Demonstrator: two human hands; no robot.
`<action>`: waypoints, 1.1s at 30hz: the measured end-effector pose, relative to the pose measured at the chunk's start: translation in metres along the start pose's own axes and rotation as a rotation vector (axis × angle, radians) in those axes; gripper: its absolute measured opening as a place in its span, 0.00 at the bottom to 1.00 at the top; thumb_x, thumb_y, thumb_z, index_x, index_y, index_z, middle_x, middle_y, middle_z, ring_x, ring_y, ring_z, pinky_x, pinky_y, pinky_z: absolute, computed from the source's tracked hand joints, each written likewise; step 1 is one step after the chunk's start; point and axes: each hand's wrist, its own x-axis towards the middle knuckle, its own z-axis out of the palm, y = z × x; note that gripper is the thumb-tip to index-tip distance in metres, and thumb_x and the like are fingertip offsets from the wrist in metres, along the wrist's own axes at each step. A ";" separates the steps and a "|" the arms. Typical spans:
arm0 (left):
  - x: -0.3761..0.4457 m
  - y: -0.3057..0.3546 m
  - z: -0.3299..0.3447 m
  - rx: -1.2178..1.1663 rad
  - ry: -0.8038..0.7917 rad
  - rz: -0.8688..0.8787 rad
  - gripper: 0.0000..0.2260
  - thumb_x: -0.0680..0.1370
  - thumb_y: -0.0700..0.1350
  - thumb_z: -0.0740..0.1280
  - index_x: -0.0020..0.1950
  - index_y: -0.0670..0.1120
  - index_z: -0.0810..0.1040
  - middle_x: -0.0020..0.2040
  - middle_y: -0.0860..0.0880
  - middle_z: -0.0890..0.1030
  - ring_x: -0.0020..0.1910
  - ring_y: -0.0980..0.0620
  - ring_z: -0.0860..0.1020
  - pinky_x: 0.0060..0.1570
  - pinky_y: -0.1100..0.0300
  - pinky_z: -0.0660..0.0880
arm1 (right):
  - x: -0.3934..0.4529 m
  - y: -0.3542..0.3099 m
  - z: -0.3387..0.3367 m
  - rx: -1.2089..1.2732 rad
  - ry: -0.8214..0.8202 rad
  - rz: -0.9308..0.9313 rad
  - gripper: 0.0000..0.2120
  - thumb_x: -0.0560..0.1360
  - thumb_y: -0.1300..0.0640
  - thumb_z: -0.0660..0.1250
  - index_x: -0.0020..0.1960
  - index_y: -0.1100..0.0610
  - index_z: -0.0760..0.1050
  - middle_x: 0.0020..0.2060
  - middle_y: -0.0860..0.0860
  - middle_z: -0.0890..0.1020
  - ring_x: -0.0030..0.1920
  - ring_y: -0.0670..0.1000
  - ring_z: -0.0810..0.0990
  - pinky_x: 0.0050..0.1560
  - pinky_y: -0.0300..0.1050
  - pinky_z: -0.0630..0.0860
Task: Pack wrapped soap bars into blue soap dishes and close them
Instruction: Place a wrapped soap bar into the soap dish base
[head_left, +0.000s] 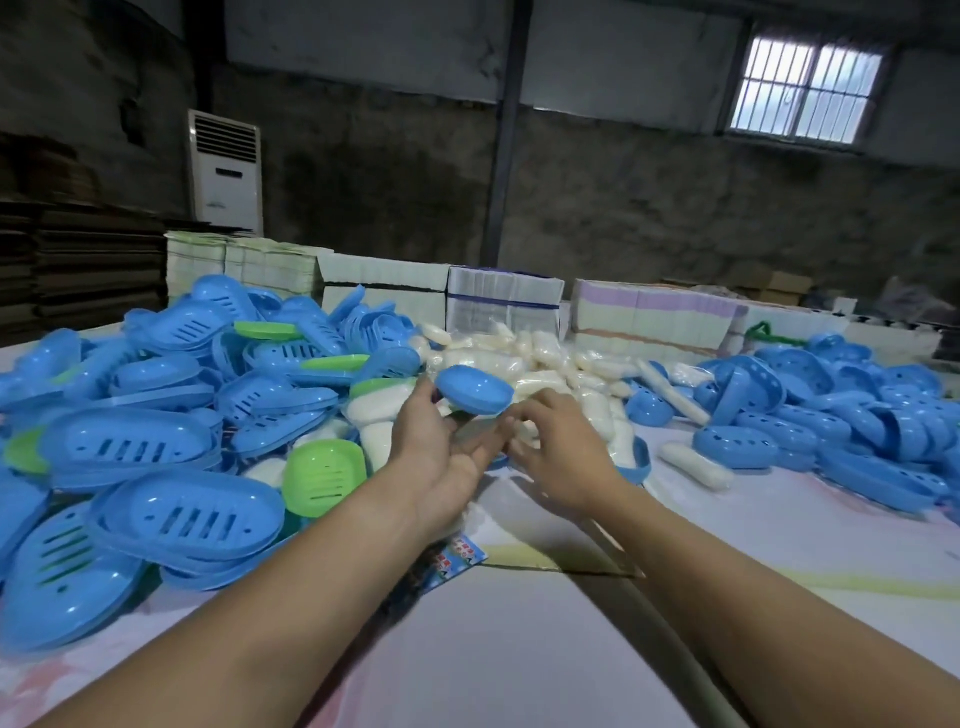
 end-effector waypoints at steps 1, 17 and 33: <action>0.001 0.000 -0.001 0.003 0.001 0.001 0.15 0.84 0.52 0.61 0.54 0.41 0.77 0.47 0.36 0.83 0.43 0.39 0.83 0.36 0.52 0.83 | -0.001 0.003 -0.010 0.150 0.003 0.065 0.07 0.77 0.50 0.67 0.52 0.52 0.79 0.50 0.48 0.77 0.53 0.49 0.72 0.52 0.45 0.70; 0.012 -0.027 -0.008 0.553 0.101 0.075 0.20 0.81 0.35 0.61 0.72 0.45 0.63 0.54 0.38 0.77 0.32 0.43 0.85 0.27 0.53 0.81 | -0.030 0.013 -0.060 0.835 0.047 0.360 0.10 0.77 0.53 0.69 0.45 0.60 0.82 0.37 0.54 0.81 0.39 0.45 0.78 0.40 0.37 0.75; 0.006 -0.033 -0.007 0.321 -0.034 -0.090 0.09 0.80 0.33 0.61 0.54 0.41 0.79 0.42 0.40 0.81 0.40 0.45 0.79 0.40 0.52 0.79 | -0.023 0.009 -0.073 1.517 0.220 0.630 0.05 0.71 0.55 0.73 0.45 0.55 0.82 0.37 0.50 0.86 0.44 0.49 0.83 0.45 0.49 0.82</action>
